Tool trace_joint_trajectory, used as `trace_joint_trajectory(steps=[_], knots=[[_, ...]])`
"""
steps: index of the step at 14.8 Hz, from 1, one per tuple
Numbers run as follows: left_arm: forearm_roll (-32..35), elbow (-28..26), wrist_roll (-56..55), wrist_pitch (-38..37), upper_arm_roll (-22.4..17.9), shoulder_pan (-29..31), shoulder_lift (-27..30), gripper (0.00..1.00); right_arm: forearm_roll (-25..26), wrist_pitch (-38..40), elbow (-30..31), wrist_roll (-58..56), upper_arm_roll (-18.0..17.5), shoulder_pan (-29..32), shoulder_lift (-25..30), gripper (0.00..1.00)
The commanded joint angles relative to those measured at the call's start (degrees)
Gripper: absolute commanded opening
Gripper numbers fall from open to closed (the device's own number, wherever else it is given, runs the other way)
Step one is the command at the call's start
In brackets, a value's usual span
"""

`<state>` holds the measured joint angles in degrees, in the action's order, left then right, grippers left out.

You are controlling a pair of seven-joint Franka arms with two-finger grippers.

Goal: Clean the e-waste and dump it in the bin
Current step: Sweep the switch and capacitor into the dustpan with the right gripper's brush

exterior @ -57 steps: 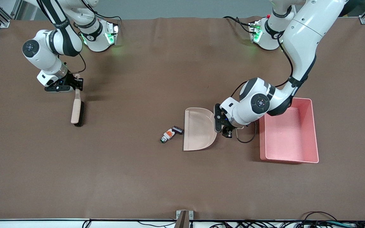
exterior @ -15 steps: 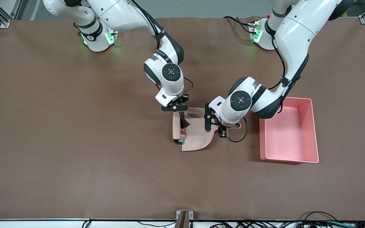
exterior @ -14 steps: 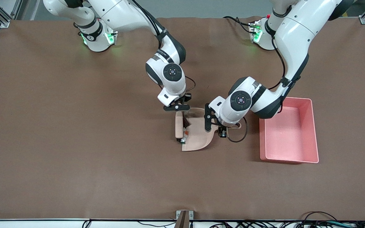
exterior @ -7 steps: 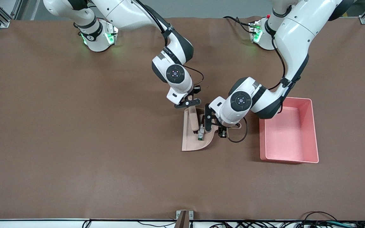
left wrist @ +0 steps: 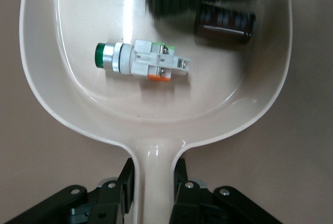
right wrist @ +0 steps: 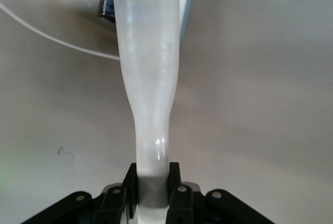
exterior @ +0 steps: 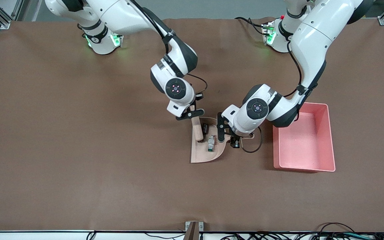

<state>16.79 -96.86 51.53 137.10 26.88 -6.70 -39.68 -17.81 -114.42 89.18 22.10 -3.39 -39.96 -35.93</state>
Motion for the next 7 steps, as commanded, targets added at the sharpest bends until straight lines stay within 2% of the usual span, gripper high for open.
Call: trace_joint_trajectory(steps=[1, 7], knots=[[0.9, 1.1, -0.6, 3.2, 0.4, 0.2, -1.5, 0.00, -1.2, 4.2, 2.7, -1.4, 0.0, 3.6, 5.9, 0.01], [0.7, 1.1, 0.7, 9.8, 1.9, 0.4, -1.6, 0.00, -0.5, 6.6, 16.0, -1.7, 0.2, 17.5, 18.7, 0.00]])
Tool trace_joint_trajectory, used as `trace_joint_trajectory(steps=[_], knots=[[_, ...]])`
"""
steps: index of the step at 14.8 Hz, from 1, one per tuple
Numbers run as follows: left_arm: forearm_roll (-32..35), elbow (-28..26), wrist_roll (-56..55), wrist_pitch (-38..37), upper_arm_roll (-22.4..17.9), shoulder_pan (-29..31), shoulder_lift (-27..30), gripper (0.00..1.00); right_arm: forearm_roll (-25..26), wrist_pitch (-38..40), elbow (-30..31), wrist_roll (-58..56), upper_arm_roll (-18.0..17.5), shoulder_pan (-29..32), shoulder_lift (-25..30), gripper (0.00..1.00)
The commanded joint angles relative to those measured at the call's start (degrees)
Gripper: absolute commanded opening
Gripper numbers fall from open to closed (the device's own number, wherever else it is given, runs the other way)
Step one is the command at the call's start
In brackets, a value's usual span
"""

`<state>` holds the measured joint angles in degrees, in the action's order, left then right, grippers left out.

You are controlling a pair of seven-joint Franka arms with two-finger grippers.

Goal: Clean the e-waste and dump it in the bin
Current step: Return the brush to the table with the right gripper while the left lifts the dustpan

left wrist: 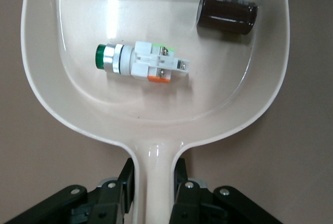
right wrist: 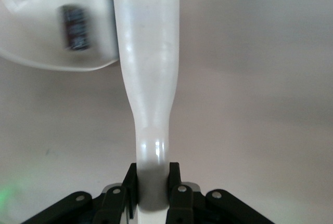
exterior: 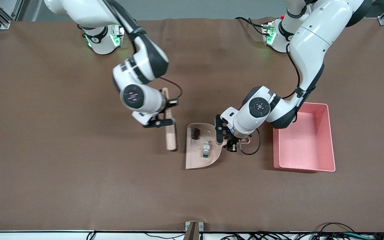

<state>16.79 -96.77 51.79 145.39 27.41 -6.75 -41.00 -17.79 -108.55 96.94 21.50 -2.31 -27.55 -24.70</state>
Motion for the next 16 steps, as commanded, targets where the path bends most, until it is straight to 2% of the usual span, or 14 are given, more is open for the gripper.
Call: trace_joint_trajectory(steps=[1, 4, 6, 9, 10, 12, 14, 16], knots=[[0.6, 1.3, 0.4, 1.8, 1.7, 0.4, -0.3, 0.00, 0.0, 3.1, 9.4, -1.5, -0.9, 8.0, 8.6, 0.00], [-0.3, 1.4, 0.5, 1.9, 3.1, 1.0, 0.2, 0.00, 6.2, 3.9, 15.7, -2.0, -0.7, 13.6, 14.3, 0.00], [-0.5, 1.4, 0.4, 1.9, 5.2, 2.5, 0.3, 0.00, 7.6, 3.3, 20.7, -7.5, -0.7, 19.8, 18.1, 0.00], [-0.2, 1.1, 1.3, 1.6, 11.4, 8.8, 0.4, 0.00, 10.3, -5.2, 34.5, -21.6, -0.7, 30.4, 25.1, 0.00], [-0.1, 1.1, 1.7, 1.3, 11.7, 9.5, 0.4, 0.00, 12.1, -6.9, 37.7, -22.8, -0.7, 33.0, 26.4, 0.00], [0.0, 1.1, 2.6, 1.2, 11.9, 10.9, 0.9, 0.00, 14.9, -12.8, 43.8, -23.0, -0.7, 35.8, 27.3, 0.00], [0.0, 1.1, 2.6, 0.4, 12.0, 12.3, 1.6, 0.00, 15.0, -20.1, 48.1, -23.1, -0.8, 39.3, 25.7, 0.00], [0.0, 1.4, 2.6, -2.4, 12.8, 14.7, 2.8, 0.00, 15.1, -21.2, 48.8, -23.1, -0.9, 38.9, 23.2, 0.00]])
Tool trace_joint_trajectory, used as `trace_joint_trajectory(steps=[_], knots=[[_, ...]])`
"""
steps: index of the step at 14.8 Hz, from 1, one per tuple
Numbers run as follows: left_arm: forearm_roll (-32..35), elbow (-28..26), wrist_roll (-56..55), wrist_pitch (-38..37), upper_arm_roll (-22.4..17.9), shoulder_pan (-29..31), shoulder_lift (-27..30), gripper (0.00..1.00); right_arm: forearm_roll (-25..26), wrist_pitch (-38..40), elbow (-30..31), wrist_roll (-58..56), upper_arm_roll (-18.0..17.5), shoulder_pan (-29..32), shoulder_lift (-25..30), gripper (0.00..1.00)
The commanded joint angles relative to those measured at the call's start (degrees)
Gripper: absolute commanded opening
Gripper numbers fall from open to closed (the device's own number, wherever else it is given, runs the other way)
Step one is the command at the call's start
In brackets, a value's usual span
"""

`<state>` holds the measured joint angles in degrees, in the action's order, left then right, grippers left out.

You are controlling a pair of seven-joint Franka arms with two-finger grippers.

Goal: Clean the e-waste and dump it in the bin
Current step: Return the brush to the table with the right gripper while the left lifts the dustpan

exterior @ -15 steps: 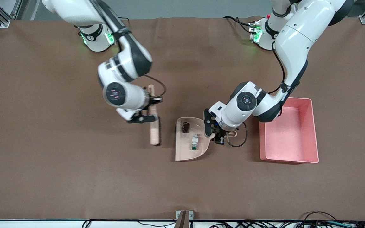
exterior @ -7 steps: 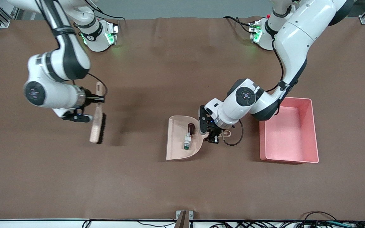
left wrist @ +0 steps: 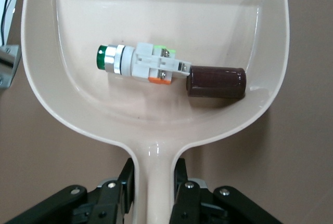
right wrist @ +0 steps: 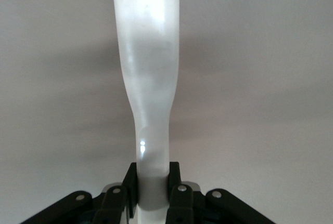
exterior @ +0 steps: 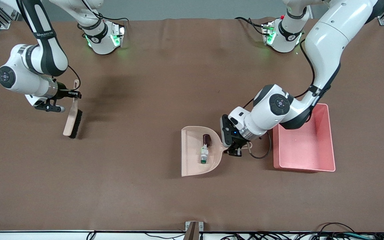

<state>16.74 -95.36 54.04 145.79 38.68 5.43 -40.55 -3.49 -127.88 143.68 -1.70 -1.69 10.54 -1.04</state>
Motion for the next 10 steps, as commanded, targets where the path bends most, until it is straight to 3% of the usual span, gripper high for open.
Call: trace_joint_trajectory(steps=[1, 4, 8, 10], knots=[[0.0, 0.0, 0.4, -3.8, 2.9, 4.5, 2.7, 0.00, 0.8, -1.9, 2.0, 0.0, -1.5, 0.4, -1.2, 0.00], [0.0, 0.0, 0.4, -6.5, 6.7, 10.9, 2.6, 0.00, 2.2, -2.2, 1.8, 0.0, -1.5, -0.7, -2.4, 0.02], [-2.5, 1.0, 4.0, -8.8, 7.6, 16.8, 3.0, 0.00, 2.4, -2.3, 1.2, 0.2, -1.5, -0.5, -3.6, 0.60], [-8.2, 3.0, 6.8, -12.6, 7.1, 17.9, 4.8, 0.00, 2.4, -2.3, 1.0, 0.1, -1.5, -0.5, -3.6, 0.65]])
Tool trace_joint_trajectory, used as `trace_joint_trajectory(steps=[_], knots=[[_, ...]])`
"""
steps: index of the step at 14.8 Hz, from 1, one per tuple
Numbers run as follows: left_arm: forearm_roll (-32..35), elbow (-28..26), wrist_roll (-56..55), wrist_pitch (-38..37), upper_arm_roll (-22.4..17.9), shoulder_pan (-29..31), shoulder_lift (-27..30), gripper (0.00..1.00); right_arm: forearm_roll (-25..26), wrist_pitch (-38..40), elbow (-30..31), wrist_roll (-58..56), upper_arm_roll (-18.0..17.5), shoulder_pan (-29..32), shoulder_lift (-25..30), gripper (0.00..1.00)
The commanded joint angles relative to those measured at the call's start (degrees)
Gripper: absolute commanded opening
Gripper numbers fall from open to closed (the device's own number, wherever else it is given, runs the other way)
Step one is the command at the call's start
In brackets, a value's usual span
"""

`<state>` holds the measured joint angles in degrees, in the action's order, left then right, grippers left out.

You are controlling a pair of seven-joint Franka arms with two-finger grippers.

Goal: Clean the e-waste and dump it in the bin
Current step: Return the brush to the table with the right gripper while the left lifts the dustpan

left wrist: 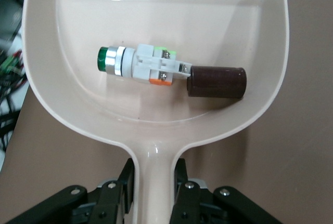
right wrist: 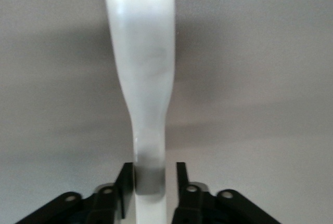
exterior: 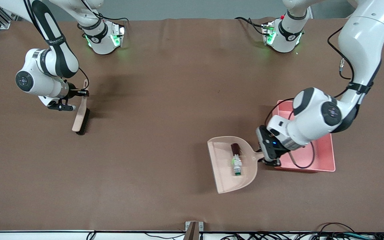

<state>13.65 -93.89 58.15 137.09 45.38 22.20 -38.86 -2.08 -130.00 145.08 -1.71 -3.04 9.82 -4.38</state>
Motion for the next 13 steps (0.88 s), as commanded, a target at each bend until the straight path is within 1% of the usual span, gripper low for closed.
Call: trace_joint_trajectory(steps=[1, 3, 5, 6, 7, 8, 10, 12, 13], knots=[[-7.9, 1.5, 3.3, -4.9, -1.0, 1.2, 5.2, 0.00, 1.0, -0.1, -0.5, 0.2, -0.2, 0.1, -0.3, 0.66], [-10.2, 1.7, 3.5, -7.9, -4.6, 1.1, 8.6, 0.00, 1.0, 0.2, -1.1, 0.1, -0.2, 0.1, -0.3, 0.70], [-12.1, 2.2, 7.0, -10.3, -6.8, 1.3, 9.9, 0.00, 0.9, 1.1, -4.5, -0.7, -0.3, -0.1, -1.2, 0.70], [-15.0, 2.3, 8.6, -12.7, -8.5, 1.6, 10.3, 0.00, 0.9, 2.5, -7.2, -0.9, -0.3, 0.0, -1.9, 0.73], [-17.8, 2.1, 10.5, -15.9, -11.5, 1.6, 11.1, 0.00, 0.8, 5.3, -10.9, -0.9, -0.3, 0.4, -3.2, 0.76], [-18.5, 2.1, 13.8, -17.4, -14.2, 1.3, 12.0, 0.00, 0.5, 9.8, -14.7, -0.9, -0.4, 0.2, -4.7, 0.76], [-18.6, 2.1, 21.2, -17.6, -17.7, 1.2, 12.4, 0.00, 0.1, 18.8, -22.0, -0.3, -0.4, -0.5, -5.8, 0.78], [-18.7, 1.8, 28.1, -18.0, -21.0, 0.9, 13.0, 0.00, 0.2, 25.9, -27.9, -0.4, -0.4, -0.5, -5.7, 0.78], [-18.6, 1.7, 30.0, -19.6, -22.4, 0.7, 13.3, 0.00, 0.4, 28.4, -30.0, -0.5, -0.3, -0.4, -5.6, 0.79]])
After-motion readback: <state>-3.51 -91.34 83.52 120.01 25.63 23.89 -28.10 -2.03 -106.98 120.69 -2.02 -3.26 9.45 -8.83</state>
